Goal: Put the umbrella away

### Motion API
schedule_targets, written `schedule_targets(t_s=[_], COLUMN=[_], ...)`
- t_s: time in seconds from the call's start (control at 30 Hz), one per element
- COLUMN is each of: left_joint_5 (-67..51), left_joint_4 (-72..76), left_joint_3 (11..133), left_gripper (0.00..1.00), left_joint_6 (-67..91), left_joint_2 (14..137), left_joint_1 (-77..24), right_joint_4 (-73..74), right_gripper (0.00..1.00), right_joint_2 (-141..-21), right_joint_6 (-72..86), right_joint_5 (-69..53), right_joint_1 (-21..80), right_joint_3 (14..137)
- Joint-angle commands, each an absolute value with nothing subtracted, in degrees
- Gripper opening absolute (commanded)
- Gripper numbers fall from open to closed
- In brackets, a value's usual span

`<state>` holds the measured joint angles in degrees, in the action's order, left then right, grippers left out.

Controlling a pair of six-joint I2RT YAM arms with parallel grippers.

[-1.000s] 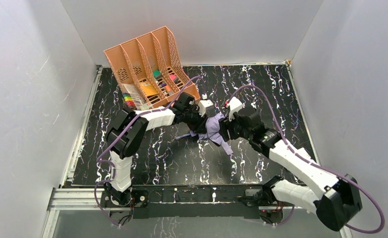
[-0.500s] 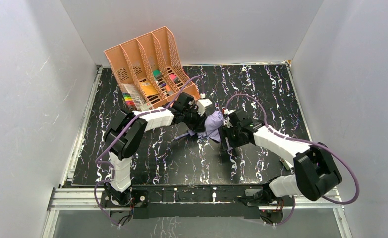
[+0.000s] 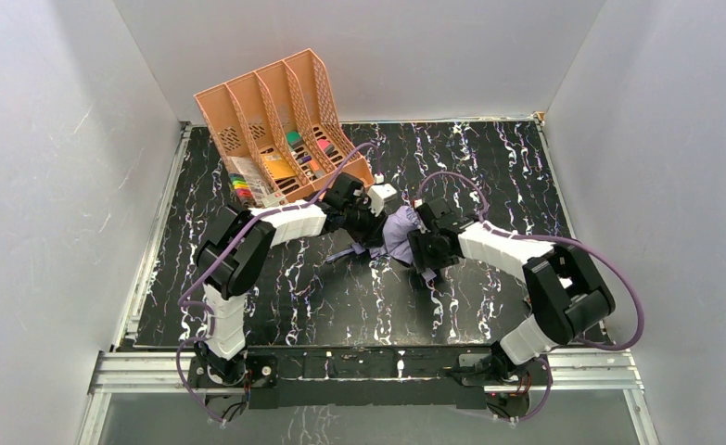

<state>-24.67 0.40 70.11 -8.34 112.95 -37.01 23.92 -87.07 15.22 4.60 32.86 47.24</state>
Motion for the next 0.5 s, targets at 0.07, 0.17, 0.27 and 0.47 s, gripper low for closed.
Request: schedule_targets(t_s=[0.07, 0.17, 0.27, 0.47], left_joint_5=[-15.7, -15.6, -15.0, -14.4], left_joint_4=[-7.4, -7.6, -7.8, -8.0], left_joint_3=[68.7, 68.7, 68.8, 68.9], left_gripper=[0.0, 0.0, 0.0, 0.0], left_joint_6=[-10.4, -10.6, -10.8, -10.7], left_joint_2=[114.8, 114.8, 114.9, 114.8], left_joint_1=[-36.7, -36.8, -36.9, -36.9], right_joint_4=[28.0, 29.1, 29.3, 29.6], right_gripper=[0.62, 0.62, 0.62, 0.53], right_joint_2=[-90.2, -91.6, -93.2, -96.3], right_joint_6=[17.1, 18.2, 19.3, 20.0], right_joint_5=[8.0, 8.7, 8.9, 8.6], right_joint_1=[33.6, 35.3, 36.5, 37.0], right_joint_3=[48.4, 48.8, 48.6, 48.5])
